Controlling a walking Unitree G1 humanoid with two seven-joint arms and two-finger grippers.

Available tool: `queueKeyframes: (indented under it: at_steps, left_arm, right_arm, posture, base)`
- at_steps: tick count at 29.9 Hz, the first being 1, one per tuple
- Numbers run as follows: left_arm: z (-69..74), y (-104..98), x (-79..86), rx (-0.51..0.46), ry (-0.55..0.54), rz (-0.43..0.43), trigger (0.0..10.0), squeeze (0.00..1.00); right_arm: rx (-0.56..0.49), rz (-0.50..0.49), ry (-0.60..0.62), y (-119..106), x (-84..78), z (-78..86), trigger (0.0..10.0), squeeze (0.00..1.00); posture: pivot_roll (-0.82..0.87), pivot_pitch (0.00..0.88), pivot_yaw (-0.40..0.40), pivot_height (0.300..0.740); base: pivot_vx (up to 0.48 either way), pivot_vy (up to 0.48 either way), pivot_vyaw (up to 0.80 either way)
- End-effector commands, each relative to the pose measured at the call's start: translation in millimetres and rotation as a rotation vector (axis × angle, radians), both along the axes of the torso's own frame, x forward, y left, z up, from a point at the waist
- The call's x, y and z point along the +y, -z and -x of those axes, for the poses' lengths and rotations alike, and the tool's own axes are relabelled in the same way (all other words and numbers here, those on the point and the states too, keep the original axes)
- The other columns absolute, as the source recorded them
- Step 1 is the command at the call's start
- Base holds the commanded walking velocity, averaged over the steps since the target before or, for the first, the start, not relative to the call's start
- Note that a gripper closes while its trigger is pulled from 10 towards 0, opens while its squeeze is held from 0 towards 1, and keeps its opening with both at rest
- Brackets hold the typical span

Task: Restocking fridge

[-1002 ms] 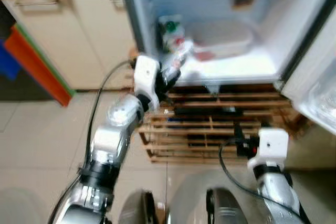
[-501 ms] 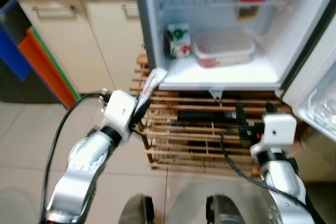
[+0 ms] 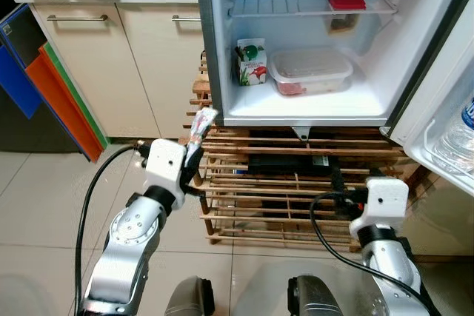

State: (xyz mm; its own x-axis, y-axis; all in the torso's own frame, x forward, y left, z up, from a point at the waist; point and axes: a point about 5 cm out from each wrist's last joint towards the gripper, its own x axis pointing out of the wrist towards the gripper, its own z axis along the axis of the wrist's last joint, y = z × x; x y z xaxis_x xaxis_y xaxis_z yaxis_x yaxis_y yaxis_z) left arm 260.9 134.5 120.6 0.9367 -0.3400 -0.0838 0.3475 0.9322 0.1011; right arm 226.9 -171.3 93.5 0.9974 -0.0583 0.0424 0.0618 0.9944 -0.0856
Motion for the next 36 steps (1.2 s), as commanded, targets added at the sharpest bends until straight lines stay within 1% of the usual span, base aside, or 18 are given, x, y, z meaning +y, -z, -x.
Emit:
queueKeyframes:
  at_steps: [1,4,6,7,10,13,14,17,19,23,25,26,29,31,36]
  left_arm:
    - [-6.3,0,2.5,-0.005,-0.018,0.000,10.0,0.00]
    - [-15.8,-1,-1.0,0.000,-0.009,0.007,10.0,0.00]
    - [-17.5,-2,-2.8,0.000,-0.002,-0.003,10.0,0.00]
    - [-18.7,-3,-4.7,-0.001,0.004,0.015,10.0,0.00]
    - [-18.8,-2,-7.7,0.001,0.014,0.018,10.0,0.00]
    - [-18.7,-2,-9.9,0.003,0.018,0.028,10.0,0.00]
    - [-20.0,-3,-11.6,0.003,0.021,0.037,10.0,0.00]
    - [-21.2,-3,-12.4,0.003,0.022,0.043,10.0,0.00]
    - [-21.3,-4,-12.8,0.001,0.022,0.046,10.0,0.00]
    - [-21.2,-3,-13.4,0.005,0.027,0.044,10.0,0.00]
    - [-21.4,-2,-13.2,0.011,0.025,0.046,10.0,0.00]
    - [-21.5,-2,-13.1,0.013,0.023,0.049,10.0,0.00]
    - [-21.9,-2,-13.4,0.011,0.022,0.044,10.0,0.00]
    - [-23.6,-3,-13.0,0.008,0.019,0.020,10.0,0.00]
    - [-26.0,-9,-15.1,-0.015,0.041,0.028,10.0,0.00]
  right_arm:
    - [-0.004,-0.008,0.014,2,1.2,-5.5,10.0,0.00]
    - [-0.013,-0.013,0.019,2,4.5,-13.4,10.0,0.00]
    - [-0.015,-0.014,0.000,2,6.6,-14.6,10.0,0.00]
    - [-0.021,-0.009,-0.006,0,7.7,-15.7,10.0,0.00]
    - [-0.030,-0.012,-0.002,-2,7.7,-17.4,10.0,0.00]
    - [-0.018,-0.005,0.002,-1,7.0,-18.3,10.0,0.00]
    - [0.007,0.003,0.016,3,4.4,-19.1,10.0,0.00]
    - [0.019,0.006,0.028,6,1.7,-19.2,10.0,0.00]
    - [-0.006,0.016,0.029,4,-0.1,-17.6,10.0,0.00]
    - [-0.013,0.025,0.040,3,-2.3,-15.6,10.0,0.00]
    - [0.015,0.029,0.050,6,-3.7,-16.2,10.0,0.00]
    - [0.028,0.028,0.052,8,-3.9,-16.5,10.0,0.00]
    - [-0.004,0.027,0.044,5,-3.0,-15.0,10.0,0.00]
    - [-0.006,0.030,0.045,5,-3.1,-15.1,10.0,0.00]
    - [-0.005,0.037,0.039,5,-2.2,-15.2,10.0,0.00]
  posture:
    - [-0.07,0.000,0.083,0.665]
    - [-0.07,0.000,0.086,0.665]
    - [-0.07,0.000,0.087,0.665]
    - [-0.08,0.000,0.086,0.665]
    - [-0.08,0.000,0.084,0.665]
    - [-0.08,0.000,0.083,0.665]
    - [-0.08,0.000,0.082,0.661]
    - [-0.09,0.000,0.081,0.651]
    - [-0.09,0.000,0.081,0.636]
    - [-0.10,0.000,0.079,0.636]
    - [-0.10,0.000,0.079,0.636]
    - [-0.10,0.000,0.078,0.627]
    - [-0.09,0.000,0.079,0.622]
    - [-0.09,0.000,0.079,0.622]
    - [-0.09,0.000,0.079,0.622]
  base:
    - [0.000,0.000,0.00]
    - [0.000,0.000,0.00]
    - [0.000,0.000,0.00]
    - [0.000,0.000,0.00]
    - [0.000,0.000,0.00]
    - [0.000,0.000,0.00]
    - [0.000,0.000,0.00]
    - [0.000,0.000,0.00]
    - [0.000,0.000,0.00]
    - [0.000,0.000,0.00]
    - [0.000,0.000,0.00]
    - [0.000,0.000,0.00]
    - [0.000,0.000,0.00]
    - [0.000,0.000,0.00]
    - [0.000,0.000,0.00]
